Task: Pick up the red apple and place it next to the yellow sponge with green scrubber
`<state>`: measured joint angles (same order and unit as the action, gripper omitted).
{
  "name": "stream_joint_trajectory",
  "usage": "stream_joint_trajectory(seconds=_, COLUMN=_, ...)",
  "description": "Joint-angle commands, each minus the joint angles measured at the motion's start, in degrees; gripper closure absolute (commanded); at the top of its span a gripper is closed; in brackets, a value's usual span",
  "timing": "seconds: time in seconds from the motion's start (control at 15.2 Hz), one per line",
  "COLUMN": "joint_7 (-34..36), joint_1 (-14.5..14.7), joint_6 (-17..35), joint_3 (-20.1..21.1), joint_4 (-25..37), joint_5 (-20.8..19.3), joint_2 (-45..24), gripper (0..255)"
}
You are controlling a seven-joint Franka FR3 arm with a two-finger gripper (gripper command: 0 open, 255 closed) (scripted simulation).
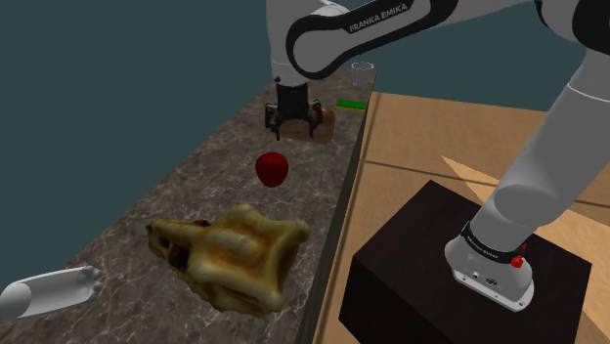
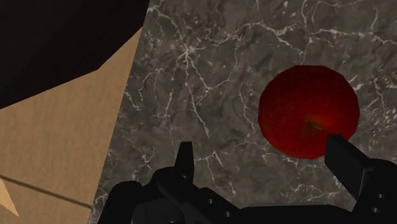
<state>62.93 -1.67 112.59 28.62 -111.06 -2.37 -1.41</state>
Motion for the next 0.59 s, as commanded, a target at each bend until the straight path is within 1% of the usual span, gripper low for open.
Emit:
stream_joint_trajectory(seconds=0.0, joint_7=4.3, joint_1=0.7, joint_6=-0.2, joint_3=0.5, joint_4=4.0, joint_5=-1.8, joint_2=-4.5, gripper=0)
stream_joint_trajectory(seconds=0.26, joint_7=12.1, joint_1=3.4, joint_6=-0.7, joint_3=0.1, joint_4=13.6, joint_5=-6.0, joint_2=-14.8, gripper=0)
stream_joint_trajectory(seconds=0.33, joint_7=13.2, joint_1=4.0, joint_6=-0.9, joint_3=-0.1, joint_4=15.3, joint_5=-6.6, joint_2=-16.4, gripper=0)
stream_joint_trajectory(seconds=0.53, joint_7=13.4, joint_1=4.1, joint_6=1.2, joint_3=-0.4, joint_4=13.7, joint_5=-6.9, joint_2=-17.0, gripper=0)
